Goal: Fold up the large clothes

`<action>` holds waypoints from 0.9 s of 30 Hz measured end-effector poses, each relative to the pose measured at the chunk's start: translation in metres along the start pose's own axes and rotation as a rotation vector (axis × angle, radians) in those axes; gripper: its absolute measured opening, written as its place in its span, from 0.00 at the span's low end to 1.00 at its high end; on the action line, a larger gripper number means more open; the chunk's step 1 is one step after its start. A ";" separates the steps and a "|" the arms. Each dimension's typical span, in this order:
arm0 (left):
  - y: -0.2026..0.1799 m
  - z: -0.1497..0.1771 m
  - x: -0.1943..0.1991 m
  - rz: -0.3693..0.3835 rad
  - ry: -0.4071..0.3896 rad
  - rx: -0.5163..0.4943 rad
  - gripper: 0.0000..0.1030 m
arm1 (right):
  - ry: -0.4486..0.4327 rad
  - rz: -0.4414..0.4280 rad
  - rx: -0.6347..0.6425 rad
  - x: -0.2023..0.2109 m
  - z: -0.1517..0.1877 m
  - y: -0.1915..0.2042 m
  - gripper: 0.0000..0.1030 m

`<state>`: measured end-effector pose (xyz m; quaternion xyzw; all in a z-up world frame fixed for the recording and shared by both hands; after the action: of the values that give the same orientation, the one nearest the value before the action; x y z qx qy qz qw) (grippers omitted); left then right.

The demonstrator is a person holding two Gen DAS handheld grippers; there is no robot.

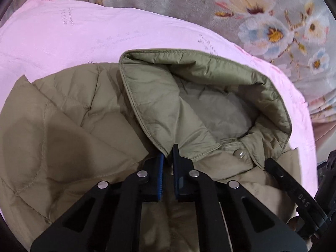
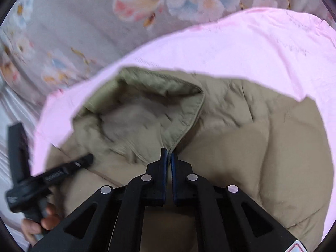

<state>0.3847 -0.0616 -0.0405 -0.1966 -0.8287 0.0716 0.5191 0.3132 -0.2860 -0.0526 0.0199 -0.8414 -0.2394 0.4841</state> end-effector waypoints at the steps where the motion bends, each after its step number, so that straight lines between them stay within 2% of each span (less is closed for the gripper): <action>1: -0.002 0.002 -0.001 -0.023 -0.012 -0.017 0.07 | 0.004 -0.006 -0.010 -0.003 0.002 -0.003 0.01; 4: -0.006 0.002 -0.002 -0.074 -0.027 -0.047 0.07 | 0.014 0.020 0.009 -0.008 0.000 -0.002 0.00; 7: -0.004 0.002 0.001 -0.083 -0.024 -0.054 0.08 | 0.031 0.006 0.006 -0.006 -0.002 -0.003 0.01; 9: -0.001 0.003 0.012 -0.063 -0.019 -0.057 0.11 | 0.039 -0.005 -0.011 0.009 -0.003 -0.006 0.12; 10: 0.001 0.005 0.019 -0.048 -0.021 -0.055 0.12 | 0.023 0.004 -0.018 0.018 -0.003 -0.008 0.15; 11: 0.005 0.003 0.032 -0.027 -0.027 -0.048 0.15 | -0.010 -0.002 -0.025 0.033 -0.004 -0.009 0.23; 13: 0.006 -0.004 0.052 -0.015 -0.063 -0.048 0.25 | -0.067 -0.055 -0.048 0.056 -0.011 -0.011 0.38; 14: 0.006 -0.013 0.064 -0.009 -0.093 -0.048 0.46 | -0.086 -0.102 -0.075 0.064 -0.018 -0.012 0.48; 15: 0.007 -0.026 0.074 0.007 -0.122 -0.029 0.63 | -0.094 -0.162 -0.113 0.070 -0.025 -0.013 0.49; 17: 0.011 -0.052 0.082 0.052 -0.144 0.036 0.73 | -0.081 -0.338 -0.214 0.068 -0.044 -0.015 0.49; 18: 0.013 -0.065 0.081 0.071 -0.145 0.069 0.73 | -0.070 -0.428 -0.283 0.063 -0.055 -0.017 0.49; 19: 0.016 -0.078 0.077 0.089 -0.138 0.102 0.73 | -0.072 -0.476 -0.335 0.059 -0.064 -0.018 0.49; 21: 0.025 -0.104 0.069 0.128 -0.136 0.187 0.73 | -0.127 -0.494 -0.386 0.058 -0.082 -0.018 0.49; 23: 0.030 -0.123 0.051 0.162 -0.105 0.223 0.73 | -0.183 -0.456 -0.380 0.060 -0.101 -0.014 0.49; 24: 0.032 -0.127 0.037 0.162 -0.073 0.231 0.70 | -0.184 -0.431 -0.367 0.057 -0.108 -0.009 0.49; 26: 0.031 -0.126 0.007 0.109 -0.001 0.230 0.60 | -0.141 -0.334 -0.314 0.042 -0.123 0.001 0.47; 27: 0.029 -0.120 -0.004 0.082 0.030 0.210 0.53 | -0.095 -0.249 -0.269 0.028 -0.126 0.007 0.45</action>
<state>0.5004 -0.0473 0.0007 -0.1758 -0.8002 0.1760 0.5457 0.4039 -0.3361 0.0255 0.0478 -0.8147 -0.4085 0.4088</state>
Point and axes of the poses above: each gripper's, at about its wrist camera, not at the fingertips, and x roughly against the way its jaws point, y to its left, z to its underside, the point moved 3 cm from there along -x, roughly the way its jaws point, and after that the axes turned 9 degrees about y, right-handed, at the moved point
